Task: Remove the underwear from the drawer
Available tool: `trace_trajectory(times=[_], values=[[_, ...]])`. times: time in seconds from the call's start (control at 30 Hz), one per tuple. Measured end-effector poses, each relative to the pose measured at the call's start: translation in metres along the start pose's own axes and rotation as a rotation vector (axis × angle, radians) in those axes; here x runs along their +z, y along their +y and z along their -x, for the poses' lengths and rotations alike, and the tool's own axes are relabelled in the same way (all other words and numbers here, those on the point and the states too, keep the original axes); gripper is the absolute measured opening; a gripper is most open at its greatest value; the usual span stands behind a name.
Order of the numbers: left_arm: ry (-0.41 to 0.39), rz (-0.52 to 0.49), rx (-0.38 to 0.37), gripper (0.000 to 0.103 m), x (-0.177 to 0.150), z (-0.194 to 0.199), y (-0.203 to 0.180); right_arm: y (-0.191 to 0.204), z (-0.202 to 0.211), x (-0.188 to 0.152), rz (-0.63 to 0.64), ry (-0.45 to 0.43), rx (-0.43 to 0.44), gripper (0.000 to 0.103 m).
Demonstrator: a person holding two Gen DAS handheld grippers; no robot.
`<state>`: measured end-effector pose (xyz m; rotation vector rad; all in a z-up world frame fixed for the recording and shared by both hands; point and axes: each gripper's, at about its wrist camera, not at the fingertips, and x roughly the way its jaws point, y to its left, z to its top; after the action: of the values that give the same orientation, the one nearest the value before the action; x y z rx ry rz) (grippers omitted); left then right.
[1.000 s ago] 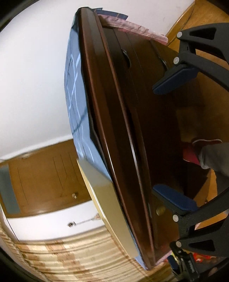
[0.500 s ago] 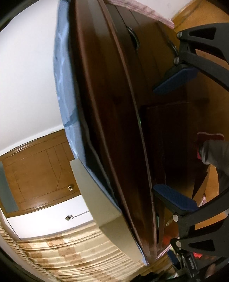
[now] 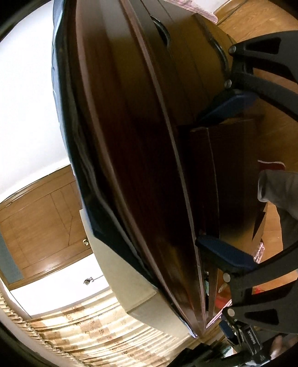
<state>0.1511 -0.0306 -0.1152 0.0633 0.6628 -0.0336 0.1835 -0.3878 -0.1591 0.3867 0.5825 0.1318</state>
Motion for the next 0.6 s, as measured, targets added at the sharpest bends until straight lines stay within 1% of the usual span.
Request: trace_trajectory(times=[0.37,0.6], values=[[-0.041,-0.029,-0.014,0.102,0.005,0.015,0.008,0.004,0.019,-0.007,0.000,0.024,-0.007,0.096],[-0.035,-0.042,-0.032,0.102,0.010,0.015,0.008,0.005,0.035,-0.012,0.000,0.034,-0.007,0.096]])
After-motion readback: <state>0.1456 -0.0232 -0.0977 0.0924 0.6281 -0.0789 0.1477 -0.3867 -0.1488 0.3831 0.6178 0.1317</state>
